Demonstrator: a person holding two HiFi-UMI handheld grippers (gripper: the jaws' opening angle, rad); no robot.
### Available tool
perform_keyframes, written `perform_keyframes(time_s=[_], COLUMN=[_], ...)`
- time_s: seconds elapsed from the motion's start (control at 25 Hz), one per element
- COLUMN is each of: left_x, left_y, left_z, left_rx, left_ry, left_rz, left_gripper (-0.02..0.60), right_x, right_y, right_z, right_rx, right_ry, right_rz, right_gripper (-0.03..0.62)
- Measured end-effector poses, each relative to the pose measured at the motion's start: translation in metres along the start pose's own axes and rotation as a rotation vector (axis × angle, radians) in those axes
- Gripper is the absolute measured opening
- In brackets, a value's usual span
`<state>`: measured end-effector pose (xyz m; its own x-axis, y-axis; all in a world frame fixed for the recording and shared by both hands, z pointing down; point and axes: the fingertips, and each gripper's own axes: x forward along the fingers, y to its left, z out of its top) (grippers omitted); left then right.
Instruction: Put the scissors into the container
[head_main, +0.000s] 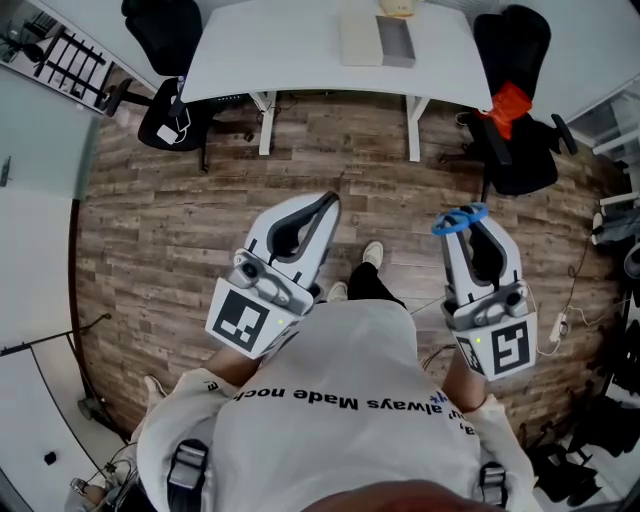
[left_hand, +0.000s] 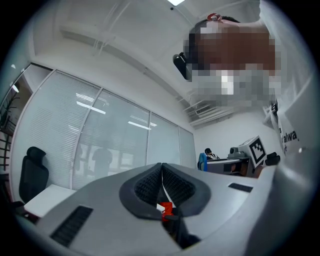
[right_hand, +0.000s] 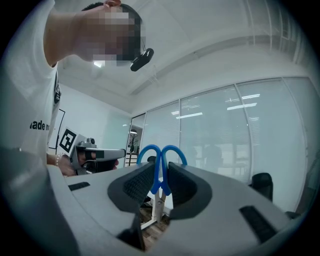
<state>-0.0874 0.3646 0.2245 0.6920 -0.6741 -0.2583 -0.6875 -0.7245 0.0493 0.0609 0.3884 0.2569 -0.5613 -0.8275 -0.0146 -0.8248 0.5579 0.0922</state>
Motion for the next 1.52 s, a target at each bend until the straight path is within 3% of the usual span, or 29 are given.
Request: perform_keyframes(time_s=[0.8,1.52], left_x=[0.108,0.143], left_y=[0.013,0.014], left_z=[-0.024,-0.047], left_rx=[-0.008,-0.028], left_ry=[0.020,0.031], left_rz=[0.004,0.029], left_gripper=[0.020,0.020], right_x=[0.032,0.037], right_y=[-0.103,-0.141], right_z=[-0.006,-0.017], right_rx=[0.008,0.024], right_ry=[-0.004,0.005], right_rz=[0.025,0.034], right_gripper=[0.097,0.097])
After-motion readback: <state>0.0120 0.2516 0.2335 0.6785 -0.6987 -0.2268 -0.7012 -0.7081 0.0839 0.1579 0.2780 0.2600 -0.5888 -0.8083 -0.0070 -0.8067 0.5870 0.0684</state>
